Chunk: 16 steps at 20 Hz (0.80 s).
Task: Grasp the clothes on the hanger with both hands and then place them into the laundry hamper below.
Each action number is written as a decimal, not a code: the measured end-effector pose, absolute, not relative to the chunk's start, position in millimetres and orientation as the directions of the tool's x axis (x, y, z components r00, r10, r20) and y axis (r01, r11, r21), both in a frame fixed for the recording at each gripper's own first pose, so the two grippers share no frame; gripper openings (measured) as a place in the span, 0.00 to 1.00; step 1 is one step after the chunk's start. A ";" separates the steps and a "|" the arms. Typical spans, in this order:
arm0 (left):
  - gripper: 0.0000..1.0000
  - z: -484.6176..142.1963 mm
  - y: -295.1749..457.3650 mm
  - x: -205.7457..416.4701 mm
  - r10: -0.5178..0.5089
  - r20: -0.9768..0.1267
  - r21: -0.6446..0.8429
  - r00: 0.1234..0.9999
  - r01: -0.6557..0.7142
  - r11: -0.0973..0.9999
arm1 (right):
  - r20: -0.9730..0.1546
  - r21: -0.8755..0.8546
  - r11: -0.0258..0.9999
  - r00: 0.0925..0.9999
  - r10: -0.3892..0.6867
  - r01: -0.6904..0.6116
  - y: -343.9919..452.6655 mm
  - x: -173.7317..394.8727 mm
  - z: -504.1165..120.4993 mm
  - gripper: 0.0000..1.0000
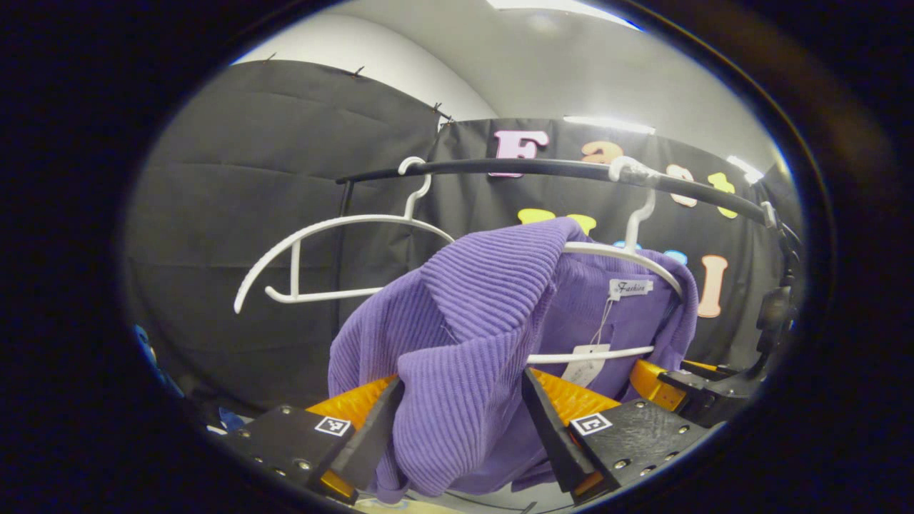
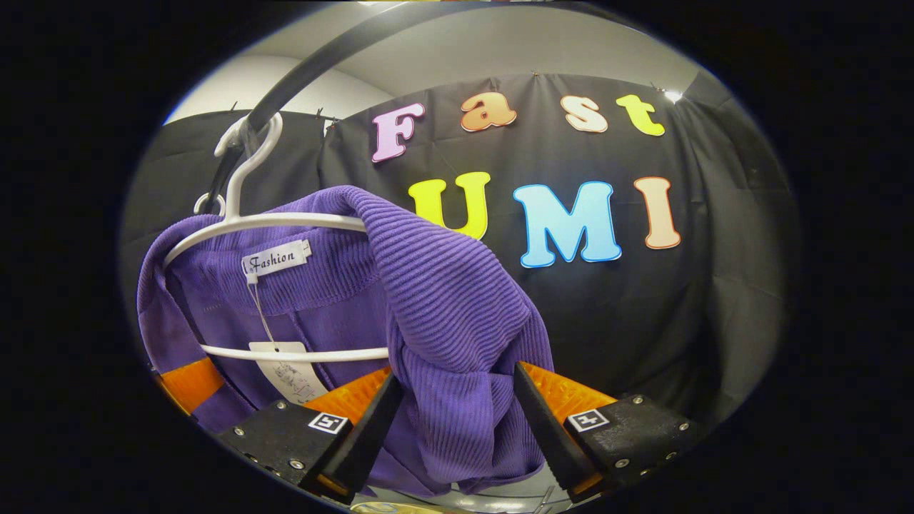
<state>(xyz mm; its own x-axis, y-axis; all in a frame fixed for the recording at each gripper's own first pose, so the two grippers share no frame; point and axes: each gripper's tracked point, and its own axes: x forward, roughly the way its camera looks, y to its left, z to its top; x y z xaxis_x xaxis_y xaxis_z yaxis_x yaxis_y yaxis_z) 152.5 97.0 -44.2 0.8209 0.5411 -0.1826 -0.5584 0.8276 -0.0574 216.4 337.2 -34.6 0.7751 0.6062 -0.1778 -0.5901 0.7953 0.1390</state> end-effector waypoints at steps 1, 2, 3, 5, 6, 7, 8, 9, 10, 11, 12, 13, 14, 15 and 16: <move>0.90 -45.1 97.3 153.3 0.545 -0.180 -0.049 0.819 -0.561 0.826 | -0.171 0.139 0.790 0.771 0.613 -0.597 339.3 215.1 -33.8 0.95; 0.95 -46.0 97.3 152.4 0.549 -0.177 -0.045 0.817 -0.564 0.825 | -0.169 0.138 0.788 0.770 0.615 -0.600 339.7 215.5 -33.1 0.95; 0.99 -46.8 94.7 152.4 0.548 -0.177 -0.047 0.818 -0.563 0.825 | -0.170 0.138 0.786 0.767 0.618 -0.603 340.2 214.6 -33.8 0.89; 0.83 -48.0 91.6 147.1 0.562 -0.174 -0.049 0.809 -0.577 0.815 | -0.167 0.144 0.779 0.761 0.627 -0.610 341.9 219.1 -32.4 0.71; 0.75 -48.2 93.2 146.3 0.566 -0.177 -0.050 0.805 -0.581 0.812 | -0.164 0.149 0.775 0.758 0.632 -0.614 342.8 222.8 -31.3 0.63; 0.66 -46.9 94.2 149.4 0.555 -0.183 -0.053 0.811 -0.572 0.819 | -0.162 0.155 0.769 0.752 0.639 -0.620 343.7 227.1 -31.0 0.52; 0.66 -44.9 94.4 150.9 0.545 -0.187 -0.051 0.817 -0.562 0.826 | -0.157 0.160 0.762 0.746 0.647 -0.627 343.4 228.9 -29.7 0.46; 0.47 -45.3 103.2 144.4 0.581 -0.183 -0.033 0.793 -0.595 0.803 | -0.156 0.164 0.761 0.745 0.648 -0.628 342.1 228.5 -29.0 0.32; 0.29 -44.2 105.7 140.7 0.586 -0.176 -0.038 0.791 -0.600 0.799 | -0.152 0.174 0.757 0.742 0.653 -0.630 339.8 228.0 -28.2 0.26; 0.10 -40.9 95.9 141.2 0.552 -0.171 -0.058 0.816 -0.568 0.821 | -0.150 0.191 0.744 0.730 0.666 -0.640 341.7 228.7 -29.1 0.13; 0.19 -37.4 89.3 141.4 0.529 -0.165 -0.065 0.833 -0.544 0.837 | -0.147 0.210 0.727 0.714 0.685 -0.654 344.6 229.6 -29.5 0.11; 0.19 -34.4 88.7 140.1 0.532 -0.153 -0.063 0.833 -0.546 0.836 | -0.141 0.231 0.712 0.702 0.699 -0.663 344.0 229.6 -29.0 0.06; 0.10 -28.9 83.6 137.3 0.517 -0.134 -0.079 0.846 -0.529 0.845 | -0.128 0.255 0.695 0.689 0.714 -0.672 342.0 229.2 -26.4 0.03; 0.10 -27.3 76.9 142.7 0.486 -0.126 -0.104 0.865 -0.499 0.860 | -0.129 0.266 0.675 0.669 0.732 -0.688 343.8 227.2 -27.2 0.00; 0.02 -25.1 72.1 142.7 0.472 -0.124 -0.109 0.873 -0.485 0.868 | -0.134 0.267 0.661 0.653 0.746 -0.701 343.0 225.9 -28.4 0.00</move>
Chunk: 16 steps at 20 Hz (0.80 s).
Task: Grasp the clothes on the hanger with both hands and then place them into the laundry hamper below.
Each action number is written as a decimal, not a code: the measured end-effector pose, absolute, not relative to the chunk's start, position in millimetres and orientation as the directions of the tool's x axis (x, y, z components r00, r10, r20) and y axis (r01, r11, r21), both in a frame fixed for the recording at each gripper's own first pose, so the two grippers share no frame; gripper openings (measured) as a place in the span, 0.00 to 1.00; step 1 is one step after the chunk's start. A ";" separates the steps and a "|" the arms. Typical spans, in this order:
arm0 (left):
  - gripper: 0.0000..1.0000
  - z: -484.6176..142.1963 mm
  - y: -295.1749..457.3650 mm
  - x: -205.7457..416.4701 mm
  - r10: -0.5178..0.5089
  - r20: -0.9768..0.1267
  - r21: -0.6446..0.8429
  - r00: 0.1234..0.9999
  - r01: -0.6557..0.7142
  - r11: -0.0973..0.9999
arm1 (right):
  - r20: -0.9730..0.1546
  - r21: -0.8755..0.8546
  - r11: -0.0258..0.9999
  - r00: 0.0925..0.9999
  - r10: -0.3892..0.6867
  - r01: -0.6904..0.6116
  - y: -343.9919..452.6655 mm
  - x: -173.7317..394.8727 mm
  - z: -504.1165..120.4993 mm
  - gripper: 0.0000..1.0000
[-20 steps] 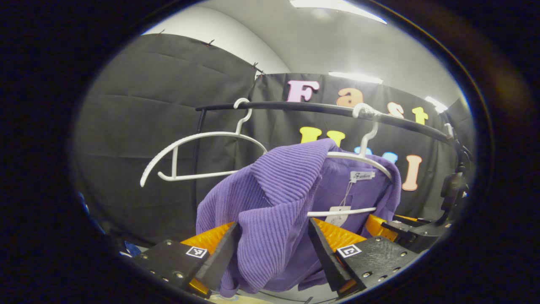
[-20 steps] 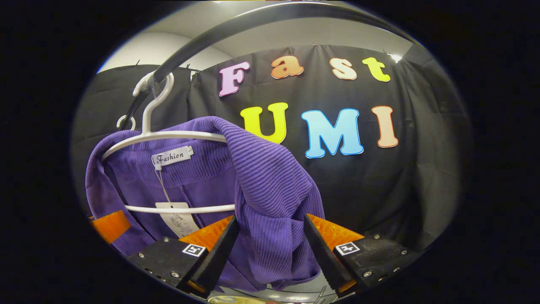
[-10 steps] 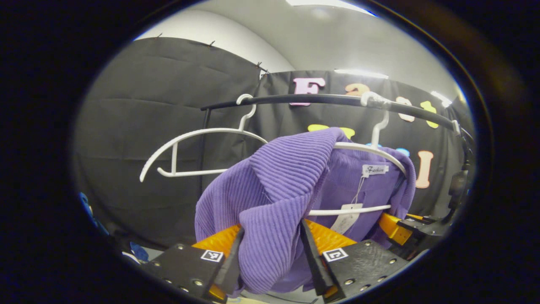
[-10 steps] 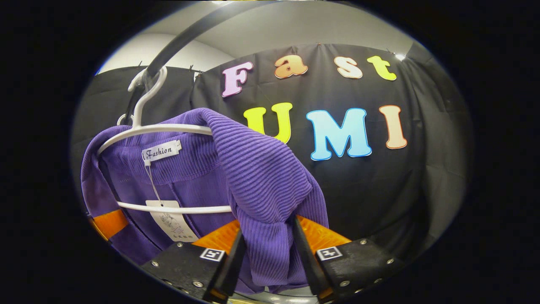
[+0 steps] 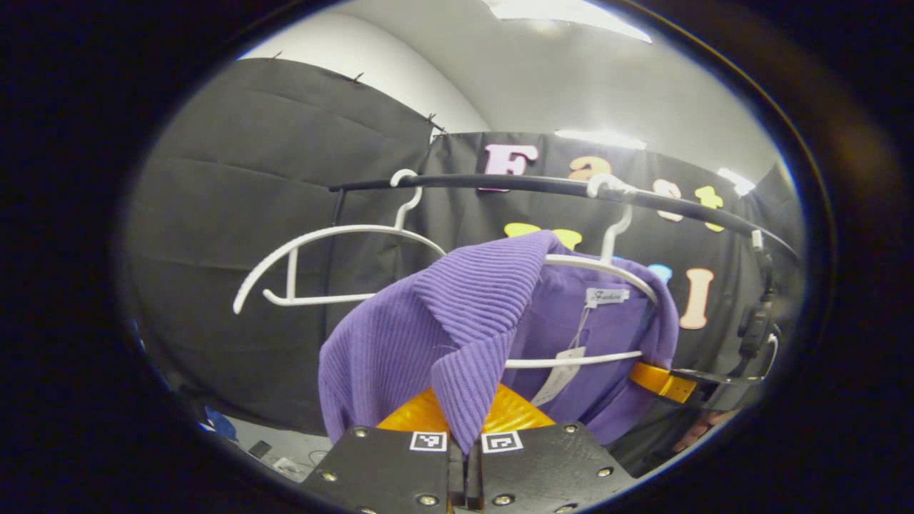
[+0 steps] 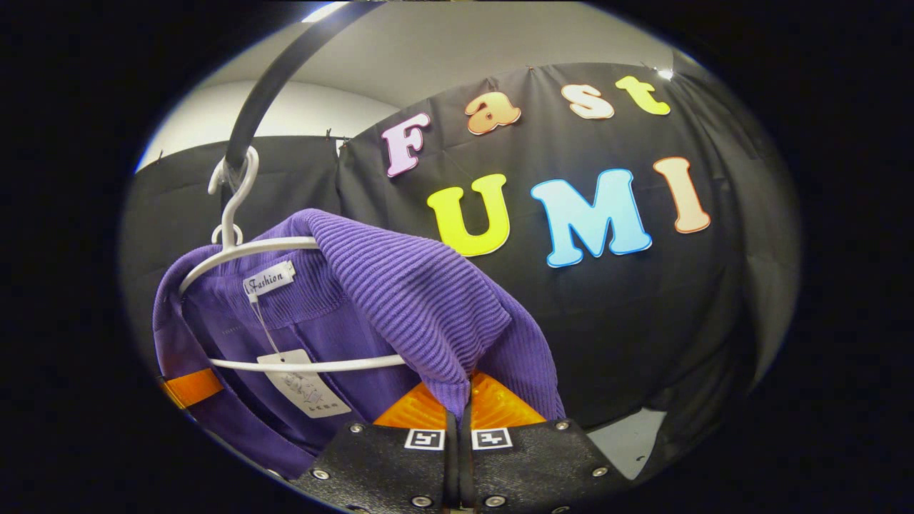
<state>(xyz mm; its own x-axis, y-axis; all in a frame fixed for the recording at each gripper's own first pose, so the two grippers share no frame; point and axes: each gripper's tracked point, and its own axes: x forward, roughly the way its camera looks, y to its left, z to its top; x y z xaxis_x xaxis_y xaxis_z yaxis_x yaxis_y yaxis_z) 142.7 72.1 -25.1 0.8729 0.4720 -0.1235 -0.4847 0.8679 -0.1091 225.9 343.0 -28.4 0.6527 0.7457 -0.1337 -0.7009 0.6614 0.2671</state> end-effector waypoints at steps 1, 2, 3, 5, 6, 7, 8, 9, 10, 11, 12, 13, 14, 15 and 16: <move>0.03 -22.2 66.0 143.2 0.452 -0.118 -0.114 0.884 -0.464 0.878 | -0.128 0.269 0.657 0.650 0.749 -0.704 341.4 227.5 -27.6 0.00; 0.03 -19.7 60.7 144.4 0.435 -0.119 -0.122 0.892 -0.448 0.886 | -0.123 0.267 0.659 0.653 0.747 -0.703 338.7 230.2 -26.3 0.00; 0.03 -16.6 56.2 140.7 0.420 -0.117 -0.136 0.900 -0.433 0.891 | -0.115 0.264 0.665 0.661 0.741 -0.699 335.0 228.2 -24.7 0.00; 0.03 -6.5 55.4 129.6 0.414 -0.101 -0.142 0.905 -0.425 0.894 | -0.110 0.265 0.678 0.678 0.727 -0.685 331.6 224.6 -24.5 0.00; 0.03 -1.0 58.8 126.0 0.417 -0.092 -0.136 0.904 -0.426 0.894 | -0.099 0.271 0.689 0.692 0.715 -0.672 328.5 224.6 -22.4 0.00; 0.02 3.6 58.8 122.7 0.413 -0.085 -0.144 0.907 -0.421 0.896 | -0.091 0.273 0.699 0.706 0.703 -0.661 325.3 224.2 -20.4 0.00; 0.03 10.3 60.8 119.6 0.407 -0.077 -0.161 0.910 -0.414 0.896 | -0.087 0.271 0.710 0.718 0.690 -0.650 322.4 223.5 -19.1 0.00; 0.03 17.4 63.6 113.9 0.396 -0.067 -0.180 0.916 -0.402 0.898 | -0.083 0.271 0.722 0.732 0.677 -0.637 319.4 221.8 -17.2 0.00; 0.03 26.9 66.5 109.0 0.383 -0.052 -0.192 0.922 -0.386 0.902 | -0.083 0.270 0.731 0.742 0.665 -0.626 317.2 220.9 -15.1 0.00; 0.03 35.0 68.9 104.3 0.369 -0.040 -0.189 0.928 -0.370 0.910 | -0.083 0.269 0.744 0.754 0.651 -0.612 313.2 219.0 -14.3 0.00; 0.03 42.7 72.0 101.3 0.353 -0.032 -0.183 0.935 -0.353 0.918 | -0.081 0.270 0.756 0.768 0.635 -0.596 309.2 217.0 -11.9 0.00; 0.03 51.3 74.6 99.8 0.337 -0.021 -0.182 0.941 -0.335 0.924 | -0.077 0.267 0.767 0.781 0.620 -0.583 305.5 212.7 -9.4 0.00; 0.03 60.1 77.0 95.2 0.329 -0.006 -0.188 0.944 -0.324 0.927 | -0.070 0.259 0.780 0.794 0.604 -0.570 301.9 211.2 -5.7 0.00; 0.03 67.6 79.5 91.0 0.321 0.007 -0.197 0.947 -0.314 0.929 | -0.068 0.251 0.792 0.806 0.588 -0.557 299.3 210.7 -3.0 0.00; 0.02 72.6 83.7 90.3 0.312 0.013 -0.202 0.950 -0.303 0.931 | -0.067 0.249 0.801 0.816 0.575 -0.544 296.7 209.9 -0.9 0.00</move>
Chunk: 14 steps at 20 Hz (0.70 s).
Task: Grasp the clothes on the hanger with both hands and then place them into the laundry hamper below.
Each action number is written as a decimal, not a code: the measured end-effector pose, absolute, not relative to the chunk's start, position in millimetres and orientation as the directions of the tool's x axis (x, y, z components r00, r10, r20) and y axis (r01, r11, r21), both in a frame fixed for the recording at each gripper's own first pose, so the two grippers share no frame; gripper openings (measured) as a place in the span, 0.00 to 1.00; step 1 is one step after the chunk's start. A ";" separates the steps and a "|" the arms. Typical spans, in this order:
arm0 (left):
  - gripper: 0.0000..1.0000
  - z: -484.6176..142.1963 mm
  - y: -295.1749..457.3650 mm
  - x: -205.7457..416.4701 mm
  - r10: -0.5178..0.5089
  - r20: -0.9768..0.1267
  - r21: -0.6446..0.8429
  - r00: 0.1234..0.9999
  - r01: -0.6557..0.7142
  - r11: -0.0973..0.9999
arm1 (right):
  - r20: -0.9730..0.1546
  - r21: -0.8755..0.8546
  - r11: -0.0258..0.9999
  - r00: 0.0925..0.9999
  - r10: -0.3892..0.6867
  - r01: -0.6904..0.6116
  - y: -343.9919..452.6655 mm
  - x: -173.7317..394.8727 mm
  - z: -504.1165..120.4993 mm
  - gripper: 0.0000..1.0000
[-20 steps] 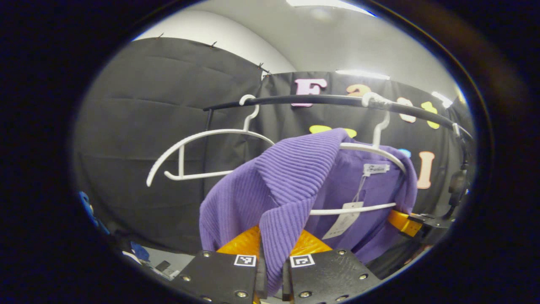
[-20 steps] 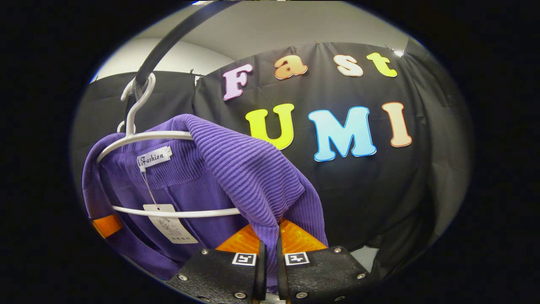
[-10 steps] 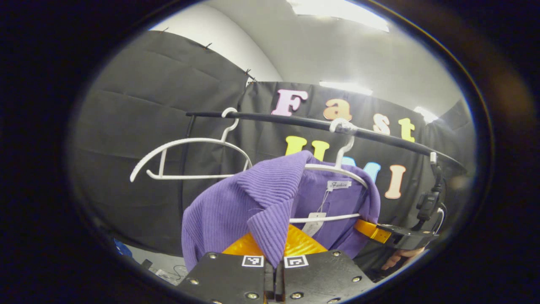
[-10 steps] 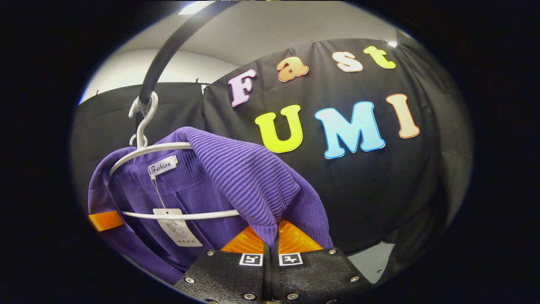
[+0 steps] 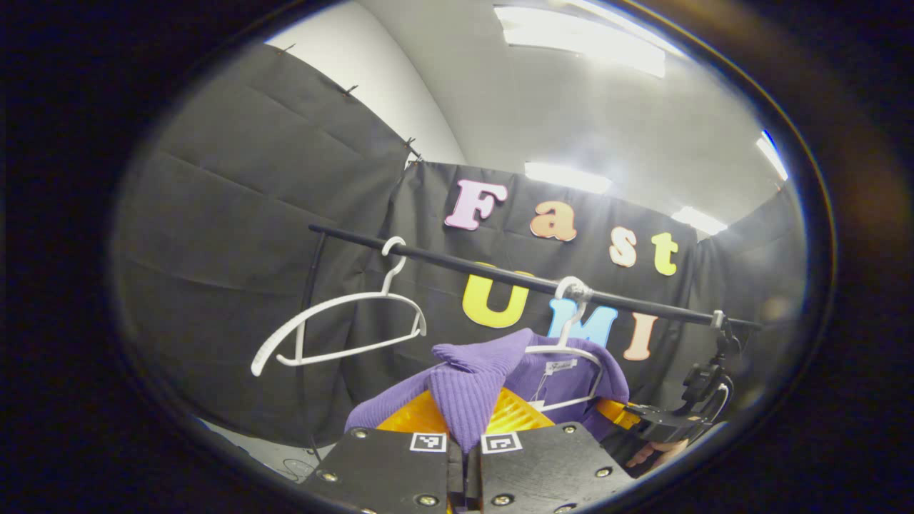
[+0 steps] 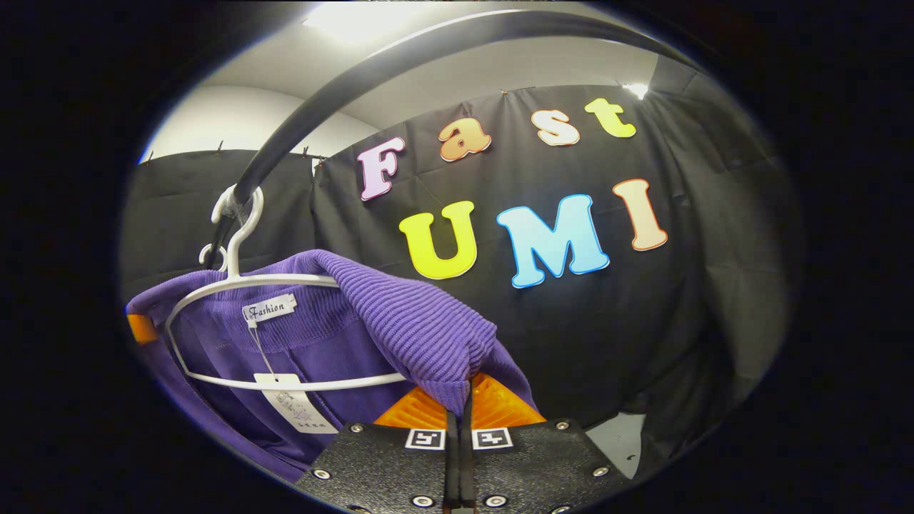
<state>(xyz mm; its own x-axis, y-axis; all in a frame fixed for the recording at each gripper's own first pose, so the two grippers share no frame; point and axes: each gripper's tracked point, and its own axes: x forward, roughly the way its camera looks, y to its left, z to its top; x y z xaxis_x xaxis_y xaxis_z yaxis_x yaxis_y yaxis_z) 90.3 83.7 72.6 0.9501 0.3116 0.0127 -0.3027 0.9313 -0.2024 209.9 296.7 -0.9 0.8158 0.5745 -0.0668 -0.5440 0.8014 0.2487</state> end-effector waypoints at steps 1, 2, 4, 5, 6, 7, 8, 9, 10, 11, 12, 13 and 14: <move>0.02 75.5 87.0 91.0 0.300 0.016 -0.205 0.954 -0.290 0.935 | -0.065 0.252 0.808 0.824 0.563 -0.532 295.1 207.7 -0.6 0.00; 0.02 79.8 91.6 92.1 0.288 0.019 -0.206 0.957 -0.279 0.938 | -0.065 0.251 0.818 0.834 0.548 -0.518 293.4 206.1 0.6 0.00; 0.02 87.7 102.2 95.5 0.266 0.019 -0.209 0.964 -0.256 0.944 | -0.065 0.247 0.834 0.850 0.523 -0.494 292.4 204.1 1.6 0.00; 0.03 90.5 107.9 97.7 0.255 0.018 -0.211 0.967 -0.246 0.946 | -0.064 0.246 0.840 0.856 0.512 -0.484 293.1 202.7 2.0 0.00; 0.10 92.6 114.1 98.6 0.243 0.011 -0.211 0.970 -0.235 0.949 | -0.062 0.242 0.846 0.862 0.503 -0.476 293.7 202.8 4.1 0.00; 0.10 93.9 119.6 97.4 0.231 0.003 -0.210 0.973 -0.225 0.951 | -0.058 0.237 0.852 0.868 0.493 -0.467 293.4 203.2 7.3 0.00; 0.10 95.8 127.4 96.9 0.224 -0.003 -0.210 0.975 -0.220 0.953 | -0.051 0.234 0.856 0.873 0.484 -0.461 294.3 203.4 9.7 0.00; 0.10 96.5 135.9 95.4 0.219 -0.009 -0.215 0.976 -0.216 0.952 | -0.046 0.233 0.860 0.878 0.476 -0.454 294.5 204.9 11.8 0.00; 0.10 97.2 144.2 94.1 0.213 -0.014 -0.226 0.977 -0.211 0.951 | -0.042 0.236 0.862 0.881 0.471 -0.449 295.7 206.5 13.1 0.00; 0.10 97.3 152.9 92.5 0.210 -0.020 -0.241 0.977 -0.209 0.948 | -0.040 0.238 0.864 0.884 0.465 -0.443 297.1 207.8 14.6 0.00; 0.10 98.7 160.8 91.0 0.207 -0.023 -0.253 0.978 -0.206 0.945 | -0.041 0.241 0.865 0.886 0.463 -0.440 299.3 208.4 16.2 0.00; 0.10 97.7 171.5 83.2 0.207 -0.027 -0.260 0.978 -0.207 0.943 | -0.037 0.243 0.865 0.887 0.461 -0.439 302.0 208.5 17.9 0.00; 0.05 98.2 180.7 80.2 0.211 -0.030 -0.261 0.977 -0.212 0.942 | -0.033 0.240 0.866 0.887 0.460 -0.440 304.5 209.3 20.3 0.00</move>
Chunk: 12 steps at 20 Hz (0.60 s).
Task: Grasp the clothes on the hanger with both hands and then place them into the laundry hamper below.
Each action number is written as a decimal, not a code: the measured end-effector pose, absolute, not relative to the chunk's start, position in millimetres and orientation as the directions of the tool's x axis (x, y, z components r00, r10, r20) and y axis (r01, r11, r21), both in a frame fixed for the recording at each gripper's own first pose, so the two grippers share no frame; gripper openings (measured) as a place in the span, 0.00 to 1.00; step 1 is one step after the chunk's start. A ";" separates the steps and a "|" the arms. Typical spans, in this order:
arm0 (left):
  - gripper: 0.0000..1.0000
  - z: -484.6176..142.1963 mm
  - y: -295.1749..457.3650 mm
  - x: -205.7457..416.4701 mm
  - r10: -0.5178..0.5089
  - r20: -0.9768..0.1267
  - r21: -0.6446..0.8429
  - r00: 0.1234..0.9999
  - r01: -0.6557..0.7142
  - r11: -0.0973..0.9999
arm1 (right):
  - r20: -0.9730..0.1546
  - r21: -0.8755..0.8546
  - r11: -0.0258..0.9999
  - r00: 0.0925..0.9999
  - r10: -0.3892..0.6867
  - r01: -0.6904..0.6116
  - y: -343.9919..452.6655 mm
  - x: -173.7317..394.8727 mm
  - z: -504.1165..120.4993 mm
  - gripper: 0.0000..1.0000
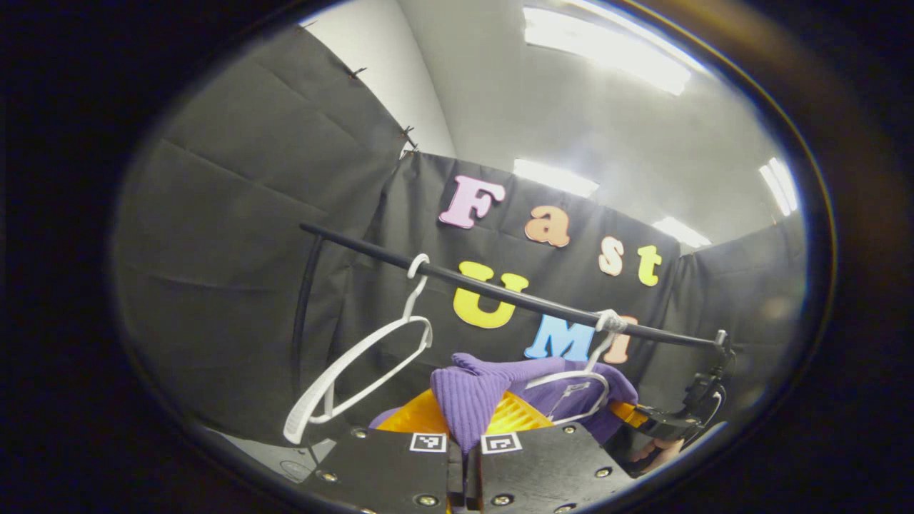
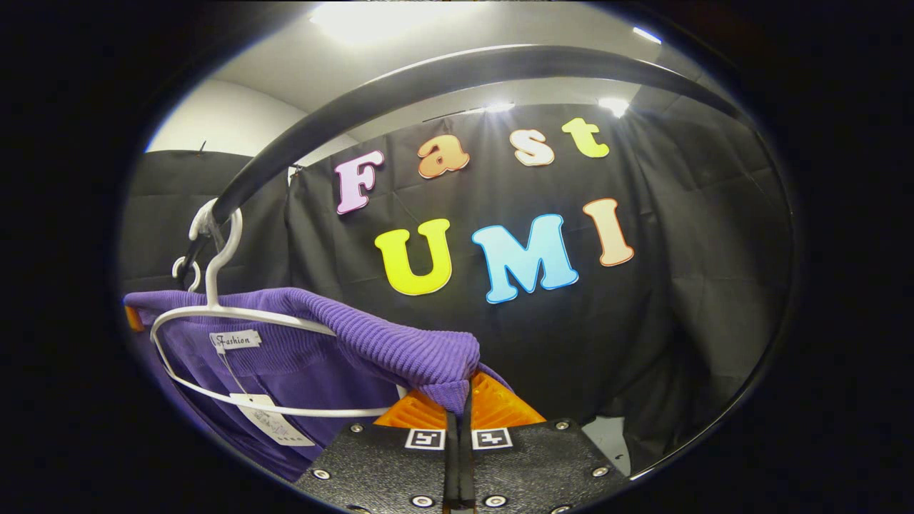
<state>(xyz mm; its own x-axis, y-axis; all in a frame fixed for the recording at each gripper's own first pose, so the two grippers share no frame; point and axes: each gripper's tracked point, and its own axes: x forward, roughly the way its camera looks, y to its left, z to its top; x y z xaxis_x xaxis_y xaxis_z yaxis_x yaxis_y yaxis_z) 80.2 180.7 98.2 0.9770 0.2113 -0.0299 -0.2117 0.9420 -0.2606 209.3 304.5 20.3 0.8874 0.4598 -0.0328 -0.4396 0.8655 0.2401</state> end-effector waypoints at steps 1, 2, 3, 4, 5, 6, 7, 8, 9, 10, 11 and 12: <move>0.00 99.4 185.7 80.6 0.214 -0.030 -0.261 0.976 -0.214 0.941 | -0.030 0.235 0.867 0.888 0.459 -0.440 307.4 207.9 21.2 0.00; 0.02 101.6 190.2 81.4 0.212 -0.027 -0.262 0.977 -0.211 0.942 | -0.027 0.230 0.867 0.888 0.459 -0.442 309.8 206.0 23.0 0.00; 0.02 102.8 194.0 79.2 0.213 -0.026 -0.262 0.977 -0.212 0.941 | -0.023 0.229 0.867 0.888 0.460 -0.443 311.7 201.5 24.1 0.00; 0.02 103.3 200.3 76.4 0.215 -0.026 -0.261 0.976 -0.215 0.941 | -0.018 0.229 0.865 0.886 0.463 -0.447 313.9 197.9 26.4 0.00; 0.02 102.5 208.5 68.7 0.220 -0.028 -0.262 0.975 -0.220 0.940 | -0.014 0.228 0.863 0.884 0.467 -0.452 315.6 193.0 27.5 0.00; 0.02 102.1 218.0 64.8 0.229 -0.030 -0.263 0.973 -0.229 0.937 | -0.009 0.225 0.860 0.882 0.471 -0.457 317.5 189.3 30.6 0.00; 0.02 101.5 229.6 59.7 0.246 -0.030 -0.258 0.969 -0.245 0.935 | -0.001 0.221 0.859 0.881 0.473 -0.461 320.4 185.8 33.5 0.00; 0.03 98.1 239.2 55.6 0.255 -0.035 -0.260 0.966 -0.255 0.931 | 0.004 0.220 0.857 0.879 0.476 -0.465 322.5 182.8 36.3 0.00; 0.02 96.0 245.3 51.5 0.255 -0.039 -0.275 0.966 -0.256 0.927 | 0.008 0.218 0.857 0.878 0.478 -0.468 325.6 180.4 38.6 0.00; 0.03 93.0 248.2 48.9 0.256 -0.041 -0.290 0.966 -0.257 0.922 | 0.010 0.214 0.857 0.878 0.478 -0.469 326.8 178.4 40.1 0.00; 0.03 89.5 252.1 47.2 0.258 -0.039 -0.294 0.965 -0.258 0.920 | 0.011 0.211 0.857 0.878 0.478 -0.469 327.4 175.5 40.0 0.00; 0.03 82.5 255.5 49.6 0.262 -0.044 -0.294 0.964 -0.263 0.919 | 0.011 0.206 0.859 0.879 0.477 -0.469 327.2 175.0 40.6 0.00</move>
<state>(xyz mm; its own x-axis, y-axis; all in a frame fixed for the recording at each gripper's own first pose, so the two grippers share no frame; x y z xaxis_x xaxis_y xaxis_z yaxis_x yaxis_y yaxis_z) 49.6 255.5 82.5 0.9642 0.2616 -0.0444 -0.2629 0.9188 -0.2943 175.0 327.2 40.6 0.8786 0.4774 0.0114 -0.4692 0.8587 0.2059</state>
